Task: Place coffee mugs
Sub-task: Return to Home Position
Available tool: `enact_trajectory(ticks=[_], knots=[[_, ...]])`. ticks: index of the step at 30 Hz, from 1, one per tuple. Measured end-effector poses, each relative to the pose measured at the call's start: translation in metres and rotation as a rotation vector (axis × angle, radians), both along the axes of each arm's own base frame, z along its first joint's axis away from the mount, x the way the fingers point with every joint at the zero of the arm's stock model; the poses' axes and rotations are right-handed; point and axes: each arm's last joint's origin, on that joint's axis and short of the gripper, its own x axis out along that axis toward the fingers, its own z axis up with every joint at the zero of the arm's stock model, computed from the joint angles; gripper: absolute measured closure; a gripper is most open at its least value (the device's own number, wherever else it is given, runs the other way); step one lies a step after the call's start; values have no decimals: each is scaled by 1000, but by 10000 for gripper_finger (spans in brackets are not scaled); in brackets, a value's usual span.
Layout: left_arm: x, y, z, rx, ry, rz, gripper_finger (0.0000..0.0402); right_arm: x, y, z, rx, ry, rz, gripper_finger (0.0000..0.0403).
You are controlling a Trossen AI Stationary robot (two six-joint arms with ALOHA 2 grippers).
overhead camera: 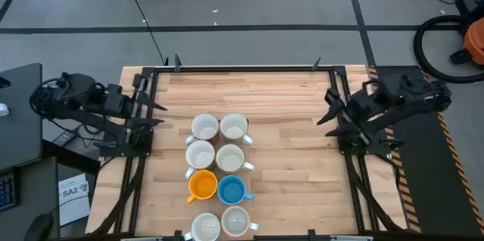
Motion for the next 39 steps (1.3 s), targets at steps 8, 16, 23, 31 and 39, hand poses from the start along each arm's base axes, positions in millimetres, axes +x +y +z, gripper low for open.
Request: enact_trajectory(ticks=[8, 16, 23, 31, 39], knots=[[-38, 11, -53, -54, -107, 0, 257, -27, -13, -34, 62, -42, -64, 226], [-62, 18, -110, -113, -188, 1, 257, -43, -17, -65, 108, -123, -58, 226], [-71, 21, -148, -141, -215, 29, 257, -56, -20, -89, 163, -139, -52, 226], [-58, 18, -173, -140, -183, 51, 257, -63, -21, -113, 194, -164, -47, 226], [-40, 13, -198, -141, -193, 60, 257, -65, -22, -138, 216, -226, -45, 226]])
